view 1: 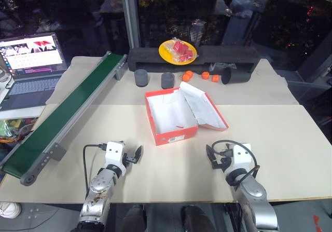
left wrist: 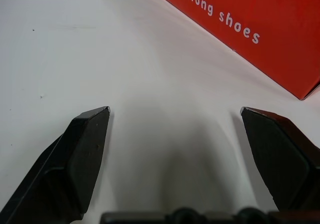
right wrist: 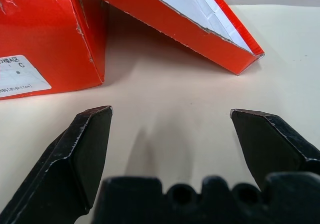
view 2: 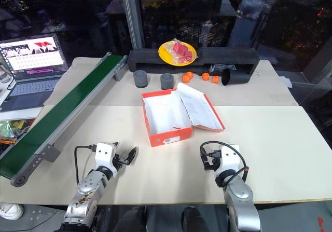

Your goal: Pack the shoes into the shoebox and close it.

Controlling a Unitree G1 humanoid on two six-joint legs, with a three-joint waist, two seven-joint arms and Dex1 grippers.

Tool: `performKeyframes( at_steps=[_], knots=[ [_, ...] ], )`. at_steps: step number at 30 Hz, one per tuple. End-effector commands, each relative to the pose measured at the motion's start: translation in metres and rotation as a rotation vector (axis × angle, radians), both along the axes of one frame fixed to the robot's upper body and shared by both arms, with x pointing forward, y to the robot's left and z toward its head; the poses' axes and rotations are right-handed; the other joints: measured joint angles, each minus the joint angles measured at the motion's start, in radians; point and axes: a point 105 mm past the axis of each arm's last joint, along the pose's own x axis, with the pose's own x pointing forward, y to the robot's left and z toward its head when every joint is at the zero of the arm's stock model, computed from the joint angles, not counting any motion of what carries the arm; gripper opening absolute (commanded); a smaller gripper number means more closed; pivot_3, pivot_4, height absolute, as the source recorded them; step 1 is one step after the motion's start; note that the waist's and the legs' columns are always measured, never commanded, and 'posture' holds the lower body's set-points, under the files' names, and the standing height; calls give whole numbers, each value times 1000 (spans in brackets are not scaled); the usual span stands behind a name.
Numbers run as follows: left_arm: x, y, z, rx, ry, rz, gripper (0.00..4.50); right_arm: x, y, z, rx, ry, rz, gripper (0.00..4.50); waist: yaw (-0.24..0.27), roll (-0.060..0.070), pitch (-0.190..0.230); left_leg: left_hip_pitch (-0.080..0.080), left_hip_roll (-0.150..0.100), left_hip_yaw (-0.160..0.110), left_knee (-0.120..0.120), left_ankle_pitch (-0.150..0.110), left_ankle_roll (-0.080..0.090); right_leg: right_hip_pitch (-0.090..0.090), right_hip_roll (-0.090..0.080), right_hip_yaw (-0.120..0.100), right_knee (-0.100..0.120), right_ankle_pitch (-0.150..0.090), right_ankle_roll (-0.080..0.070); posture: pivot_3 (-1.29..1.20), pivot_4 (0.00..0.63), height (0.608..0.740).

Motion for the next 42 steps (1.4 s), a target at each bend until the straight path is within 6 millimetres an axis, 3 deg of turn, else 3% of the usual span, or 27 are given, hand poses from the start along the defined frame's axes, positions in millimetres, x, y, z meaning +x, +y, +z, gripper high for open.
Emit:
performKeyframes(
  at_steps=[1,4,8,14,17,19,23,27,31,36,42],
  knots=[
    [2,-3,9,2,-44,-18,4500,-1,-2,11,-11,-50,-3,4469,0,0,0,0,0,0,0,0,0,0,0,0,0,0,0,0,150,740],
    [3,3,15,-6,-64,-10,4500,-6,-7,21,-19,-64,-19,4469,1,0,0,0,0,0,0,0,0,0,0,0,0,0,0,0,150,740],
    [13,11,36,5,-119,-2,4500,-9,-13,50,-22,-125,-41,4469,2,0,0,0,0,0,0,0,0,0,0,0,0,0,0,0,150,740],
    [41,19,94,2,-254,-2,4500,3,-29,122,-67,-297,-89,4469,5,0,0,0,0,0,2,0,0,1,0,0,1,2,2,0,150,740],
    [53,17,118,-2,-301,-6,4500,16,-23,150,-55,-355,-59,4469,4,0,0,0,0,0,3,1,0,1,0,0,1,2,2,0,150,740],
    [57,15,125,6,-313,-10,4500,24,-15,156,-45,-348,-21,4469,3,0,0,0,0,0,3,1,1,1,1,0,1,2,2,0,150,740],
    [64,11,144,33,-346,-3,4500,50,20,169,11,-319,159,4469,-5,0,0,-2,-1,-1,2,1,1,0,1,1,1,5,-2,0,150,740],
    [67,22,156,39,-349,68,4500,62,46,171,44,-288,301,4469,-4,0,0,-2,-1,-1,2,2,2,1,1,1,2,5,-2,0,150,740],
    [69,50,160,56,-331,172,4500,65,76,160,27,-236,463,4469,-4,0,0,-2,-1,-2,3,2,2,1,1,1,2,5,-2,0,150,740],
    [62,83,160,58,-298,293,4500,57,113,166,51,-241,659,4469,-6,0,0,-2,-1,-2,3,2,2,-1,1,1,6,5,-2,0,150,740],
    [56,96,170,66,-293,322,4500,56,127,166,10,-233,737,4469,-2,-1,0,-2,-2,-2,4,2,2,-1,1,0,8,5,-2,0,150,740]
  ],
)
